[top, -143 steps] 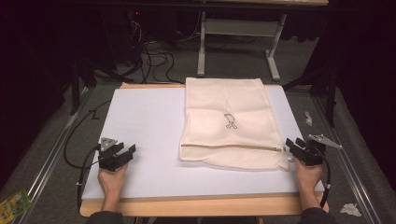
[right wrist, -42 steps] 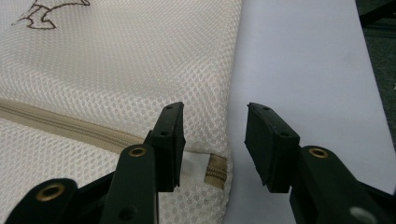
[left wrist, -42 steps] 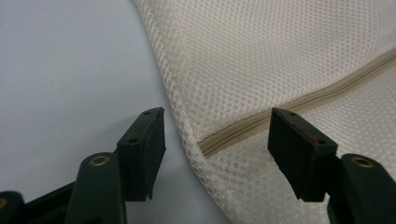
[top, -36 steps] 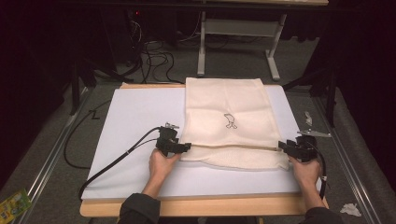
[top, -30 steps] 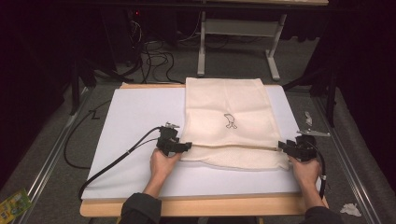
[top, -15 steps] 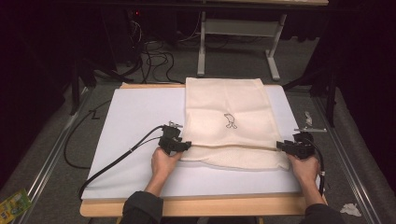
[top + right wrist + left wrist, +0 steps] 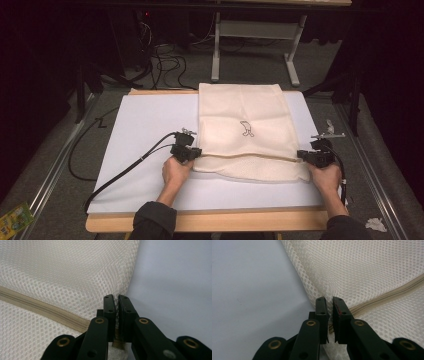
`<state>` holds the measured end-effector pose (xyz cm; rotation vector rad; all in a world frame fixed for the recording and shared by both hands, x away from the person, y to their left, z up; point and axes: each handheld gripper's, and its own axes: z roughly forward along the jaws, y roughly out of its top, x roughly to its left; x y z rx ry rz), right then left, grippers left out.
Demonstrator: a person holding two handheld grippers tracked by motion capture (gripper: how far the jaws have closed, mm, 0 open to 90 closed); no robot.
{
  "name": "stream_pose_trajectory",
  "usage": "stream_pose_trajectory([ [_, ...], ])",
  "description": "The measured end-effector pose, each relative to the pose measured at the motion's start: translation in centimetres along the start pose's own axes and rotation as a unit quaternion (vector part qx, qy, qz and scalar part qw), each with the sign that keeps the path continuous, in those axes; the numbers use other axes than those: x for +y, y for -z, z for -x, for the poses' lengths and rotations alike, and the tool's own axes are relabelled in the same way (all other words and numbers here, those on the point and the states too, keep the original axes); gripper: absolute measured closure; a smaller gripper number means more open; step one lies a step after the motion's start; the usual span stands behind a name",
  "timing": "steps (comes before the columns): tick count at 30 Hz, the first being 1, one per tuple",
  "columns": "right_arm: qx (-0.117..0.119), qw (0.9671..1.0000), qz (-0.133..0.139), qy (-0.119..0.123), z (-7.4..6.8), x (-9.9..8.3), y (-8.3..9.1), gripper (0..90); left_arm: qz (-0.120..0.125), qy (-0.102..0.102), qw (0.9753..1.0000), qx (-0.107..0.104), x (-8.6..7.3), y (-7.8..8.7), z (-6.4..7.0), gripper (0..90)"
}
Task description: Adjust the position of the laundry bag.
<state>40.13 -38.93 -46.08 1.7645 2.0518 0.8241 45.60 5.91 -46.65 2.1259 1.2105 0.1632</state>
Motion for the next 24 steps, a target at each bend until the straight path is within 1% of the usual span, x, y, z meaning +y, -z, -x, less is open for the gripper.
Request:
stream_pose_trajectory([
  [1,-0.001,1.0,0.001,0.002,0.0,0.0,0.1,87.4,0.0,0.0,1.0,0.0,0.0,0.0,0.0,84.6],
  [2,-0.001,1.0,0.004,0.006,-0.1,0.0,0.1,87.7,-0.001,0.0,1.0,-0.005,0.1,0.1,-0.1,85.1],
  [5,-0.003,0.9999,0.007,0.009,-0.1,0.0,0.3,88.1,0.001,-0.003,1.0,-0.004,0.2,0.4,-0.2,85.7],
  [6,-0.003,0.9999,0.01,0.011,-0.2,0.0,0.4,88.3,0.007,-0.005,0.9999,-0.006,0.3,0.7,-0.2,85.8],
  [8,-0.003,0.9999,0.012,0.012,-0.2,0.0,0.5,88.3,0.01,-0.007,0.9999,-0.007,0.3,0.9,-0.3,85.8],
  [11,0.002,0.9997,0.019,0.013,-0.2,0.0,0.7,88.5,0.021,-0.007,0.9997,-0.013,0.7,1.8,-0.4,85.9],
  [12,0.002,0.9997,0.019,0.013,-0.2,0.0,0.7,88.5,0.021,-0.007,0.9997,-0.013,0.7,1.8,-0.4,85.9],
  [13,0.006,0.9996,0.022,0.014,-0.2,0.1,0.9,88.6,0.029,-0.006,0.9994,-0.015,0.9,2.3,-0.5,85.9],
  [14,0.008,0.9996,0.023,0.016,-0.3,0.2,1.1,88.6,0.032,-0.007,0.9993,-0.015,1.0,2.6,-0.5,85.9],
  [17,0.01,0.9994,0.029,0.017,-0.4,0.3,1.3,88.6,0.037,-0.011,0.9992,-0.015,1.0,3.0,-0.5,85.9],
  [18,0.015,0.9991,0.034,0.017,-0.5,0.3,1.5,88.7,0.038,-0.014,0.9991,-0.014,1.0,3.3,-0.5,85.9],
  [24,0.023,0.9989,0.038,0.019,-0.8,0.3,1.6,88.8,0.047,-0.019,0.9987,-0.011,1.2,4.2,-0.7,85.9],
])
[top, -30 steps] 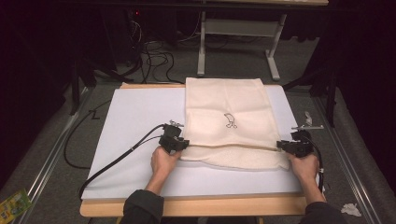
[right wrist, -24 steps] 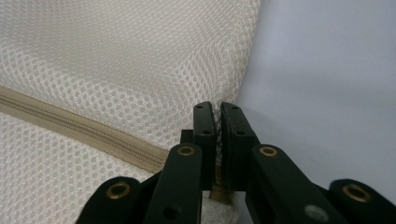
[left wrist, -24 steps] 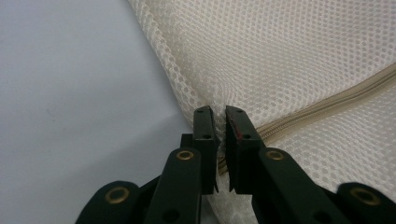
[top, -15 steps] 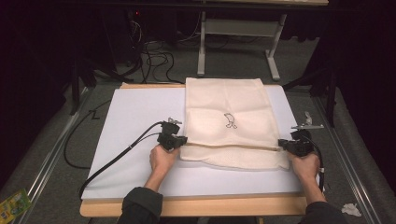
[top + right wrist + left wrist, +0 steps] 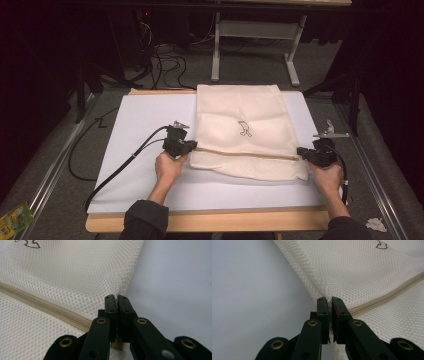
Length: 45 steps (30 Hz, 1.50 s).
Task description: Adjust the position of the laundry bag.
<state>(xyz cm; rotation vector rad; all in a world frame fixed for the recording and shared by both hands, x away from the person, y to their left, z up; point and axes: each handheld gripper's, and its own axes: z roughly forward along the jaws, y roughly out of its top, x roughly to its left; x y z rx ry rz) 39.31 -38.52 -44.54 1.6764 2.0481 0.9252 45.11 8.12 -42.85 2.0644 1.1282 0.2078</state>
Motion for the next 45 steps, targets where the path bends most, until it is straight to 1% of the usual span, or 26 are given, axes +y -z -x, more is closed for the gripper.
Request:
stream_pose_trajectory([
  [4,0.007,0.9999,0.006,0.005,-0.4,0.3,0.2,88.9,0.01,-0.003,0.9999,0.007,0.1,0.7,-0.2,85.9],
  [7,0.008,0.9998,0.01,0.013,-0.8,0.7,0.5,88.9,0.012,-0.003,0.9999,0.008,0.1,1.0,-0.3,85.9],
  [10,0.013,0.9997,0.012,0.014,-1.2,1.0,0.6,89.0,0.014,-0.004,0.9998,0.01,-0.1,1.4,-0.5,85.9],
  [14,0.02,0.9995,0.013,0.019,-1.6,1.1,0.6,89.0,0.022,0.0,0.9997,0.011,-0.3,2.2,-1.0,85.9],
  [24,0.035,0.9989,0.016,0.027,-2.6,1.3,0.3,89.1,0.027,0.004,0.9995,0.015,-0.8,3.3,-1.7,85.9],
  [28,0.043,0.9984,0.018,0.032,-3.2,1.5,0.3,89.1,0.034,0.006,0.9993,0.016,-1.2,3.9,-2.2,85.9],
  [36,0.052,0.9979,0.016,0.035,-3.8,1.5,0.1,89.1,0.033,0.005,0.9992,0.02,-1.8,4.5,-2.6,85.9],
  [41,0.059,0.9974,0.018,0.037,-4.2,1.5,0.0,89.1,0.039,0.011,0.999,0.021,-2.1,4.9,-2.9,85.9],
  [43,0.063,0.997,0.021,0.04,-4.4,1.5,0.1,89.1,0.035,0.009,0.9991,0.022,-2.4,5.0,-3.0,85.8],
  [45,0.066,0.9968,0.02,0.04,-4.5,1.5,0.2,89.1,0.036,0.01,0.9991,0.022,-2.6,5.1,-3.2,85.8],
])
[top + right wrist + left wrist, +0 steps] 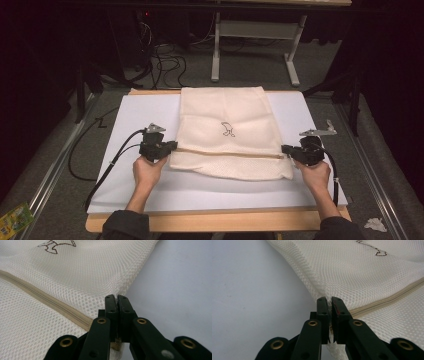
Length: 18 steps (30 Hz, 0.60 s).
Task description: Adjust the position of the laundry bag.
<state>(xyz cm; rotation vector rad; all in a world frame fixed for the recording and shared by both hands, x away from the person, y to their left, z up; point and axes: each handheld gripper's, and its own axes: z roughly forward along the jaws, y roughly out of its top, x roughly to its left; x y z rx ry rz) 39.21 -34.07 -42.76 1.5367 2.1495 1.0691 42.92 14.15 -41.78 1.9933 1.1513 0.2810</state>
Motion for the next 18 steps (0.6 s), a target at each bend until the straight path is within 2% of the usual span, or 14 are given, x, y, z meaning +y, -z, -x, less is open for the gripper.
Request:
stream_pose_trajectory([
  [9,0.011,0.9999,0.004,0.003,-0.6,-0.2,-0.1,89.1,-0.001,0.002,1.0,0.001,-0.5,0.6,-0.4,85.7],
  [18,0.024,0.9997,0.001,0.011,-1.7,-0.3,-0.1,89.0,-0.004,0.006,1.0,0.005,-1.7,1.2,-1.1,85.6],
])
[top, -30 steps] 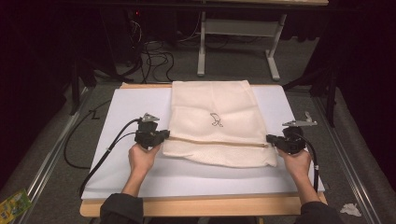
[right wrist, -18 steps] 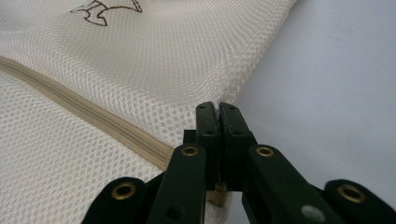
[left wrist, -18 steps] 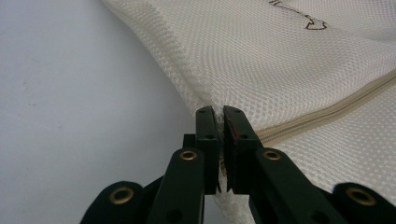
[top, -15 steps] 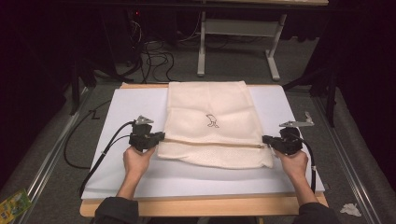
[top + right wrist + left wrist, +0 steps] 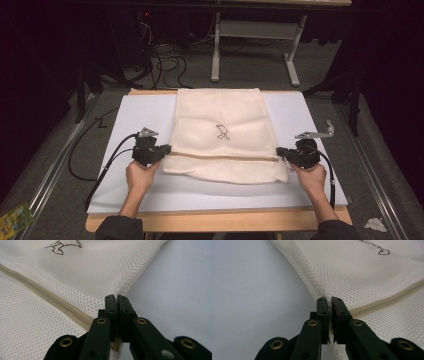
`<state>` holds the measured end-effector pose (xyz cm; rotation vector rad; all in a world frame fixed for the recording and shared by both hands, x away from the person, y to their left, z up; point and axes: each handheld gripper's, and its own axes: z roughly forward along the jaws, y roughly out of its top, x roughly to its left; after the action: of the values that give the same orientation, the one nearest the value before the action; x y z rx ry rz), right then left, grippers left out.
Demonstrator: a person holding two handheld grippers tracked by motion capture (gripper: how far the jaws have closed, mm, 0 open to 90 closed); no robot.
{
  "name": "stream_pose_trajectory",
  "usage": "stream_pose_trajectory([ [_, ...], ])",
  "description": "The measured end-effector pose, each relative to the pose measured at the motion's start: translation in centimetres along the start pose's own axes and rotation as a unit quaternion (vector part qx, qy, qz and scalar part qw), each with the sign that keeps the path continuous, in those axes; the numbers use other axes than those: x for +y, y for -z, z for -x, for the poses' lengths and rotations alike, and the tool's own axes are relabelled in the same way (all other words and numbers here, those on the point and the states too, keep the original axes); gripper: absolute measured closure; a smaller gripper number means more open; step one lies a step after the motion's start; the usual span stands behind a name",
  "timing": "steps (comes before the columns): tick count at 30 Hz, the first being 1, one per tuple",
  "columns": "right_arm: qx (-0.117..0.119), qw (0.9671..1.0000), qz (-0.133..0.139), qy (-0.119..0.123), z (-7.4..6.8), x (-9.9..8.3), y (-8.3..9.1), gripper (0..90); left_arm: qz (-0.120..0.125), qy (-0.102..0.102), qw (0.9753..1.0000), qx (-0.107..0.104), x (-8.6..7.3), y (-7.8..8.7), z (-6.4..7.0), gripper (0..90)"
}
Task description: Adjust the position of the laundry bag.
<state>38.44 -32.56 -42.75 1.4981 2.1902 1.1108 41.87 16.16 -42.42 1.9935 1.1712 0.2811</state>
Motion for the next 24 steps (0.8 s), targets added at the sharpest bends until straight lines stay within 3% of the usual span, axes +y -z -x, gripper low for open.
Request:
stream_pose_trajectory([
  [7,0.007,1.0,-0.001,-0.003,-0.6,-0.7,-0.5,88.9,-0.004,-0.004,1.0,0.004,-0.9,0.2,-0.2,85.4],
  [24,-0.002,0.9998,-0.007,0.017,-1.7,-1.6,-0.6,88.7,-0.004,-0.007,0.9999,0.007,-2.3,0.8,-0.1,84.9],
])
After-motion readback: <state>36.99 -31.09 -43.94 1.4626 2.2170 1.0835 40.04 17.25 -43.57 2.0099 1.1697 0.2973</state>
